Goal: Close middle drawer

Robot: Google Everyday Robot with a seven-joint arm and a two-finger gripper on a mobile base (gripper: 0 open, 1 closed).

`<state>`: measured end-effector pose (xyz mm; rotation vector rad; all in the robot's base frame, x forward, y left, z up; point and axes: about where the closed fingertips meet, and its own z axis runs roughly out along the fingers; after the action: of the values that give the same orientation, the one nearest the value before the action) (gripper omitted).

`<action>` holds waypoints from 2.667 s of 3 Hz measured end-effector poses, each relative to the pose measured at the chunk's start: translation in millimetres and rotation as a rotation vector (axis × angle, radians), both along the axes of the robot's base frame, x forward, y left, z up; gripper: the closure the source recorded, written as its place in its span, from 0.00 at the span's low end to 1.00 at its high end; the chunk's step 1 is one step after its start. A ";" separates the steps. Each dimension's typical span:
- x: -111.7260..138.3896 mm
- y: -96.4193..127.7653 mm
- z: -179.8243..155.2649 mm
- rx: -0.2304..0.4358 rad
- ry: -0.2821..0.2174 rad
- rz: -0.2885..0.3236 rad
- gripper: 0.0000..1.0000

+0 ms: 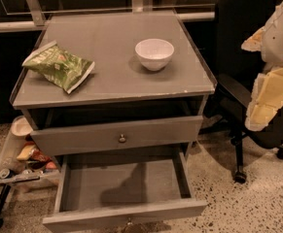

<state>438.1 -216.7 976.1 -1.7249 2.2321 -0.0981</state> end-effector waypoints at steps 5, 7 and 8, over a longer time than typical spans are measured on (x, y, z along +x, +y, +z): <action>0.0 0.0 0.0 0.000 0.000 0.000 0.86; -31.9 7.8 -17.9 0.026 -0.027 -0.062 1.00; -64.1 20.7 -76.7 0.087 0.042 -0.112 1.00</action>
Offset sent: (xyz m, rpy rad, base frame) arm 0.0000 0.0000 0.0000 0.0000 0.0000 0.0000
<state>374.1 -195.9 899.4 -1.5714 2.3260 0.0097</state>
